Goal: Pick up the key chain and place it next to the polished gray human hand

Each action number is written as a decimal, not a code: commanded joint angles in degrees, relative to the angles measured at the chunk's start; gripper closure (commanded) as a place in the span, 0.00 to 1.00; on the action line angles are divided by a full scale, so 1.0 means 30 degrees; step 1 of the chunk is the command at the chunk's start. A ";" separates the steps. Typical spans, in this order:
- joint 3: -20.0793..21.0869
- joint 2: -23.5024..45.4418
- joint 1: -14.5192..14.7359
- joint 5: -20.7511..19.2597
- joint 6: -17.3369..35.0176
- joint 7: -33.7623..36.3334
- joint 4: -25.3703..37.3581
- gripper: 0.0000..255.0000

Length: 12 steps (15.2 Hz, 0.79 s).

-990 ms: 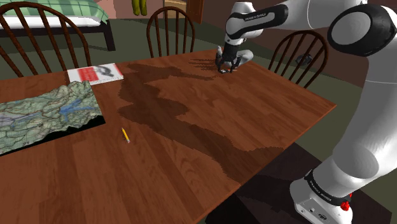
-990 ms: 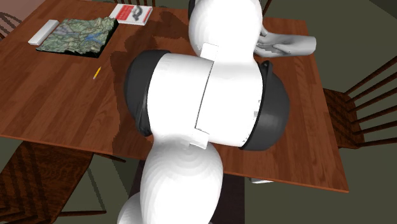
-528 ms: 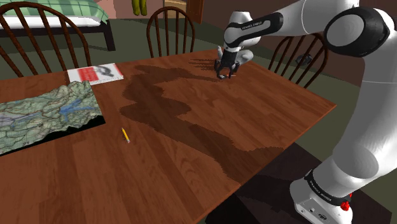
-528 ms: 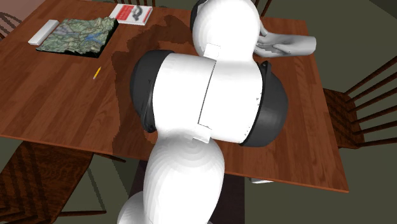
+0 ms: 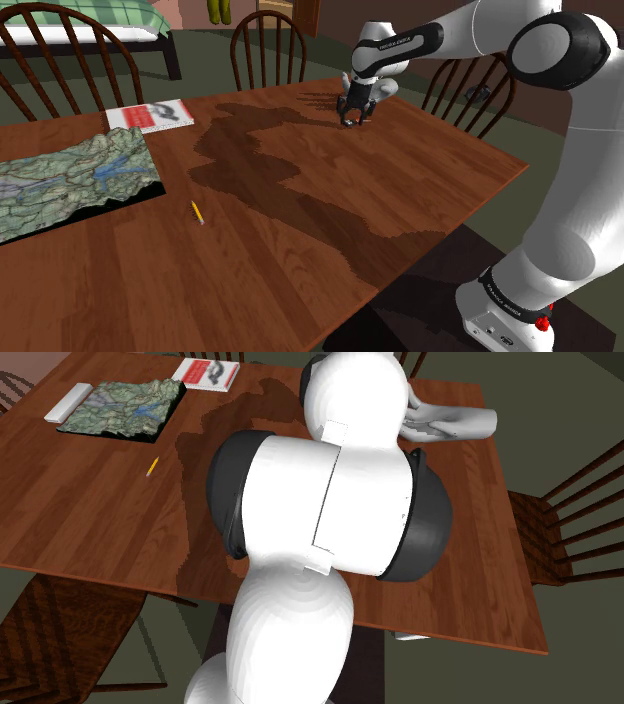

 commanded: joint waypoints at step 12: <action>0.0077 -0.0908 -0.0033 0.0156 -0.2004 -0.0099 0.1105 0.00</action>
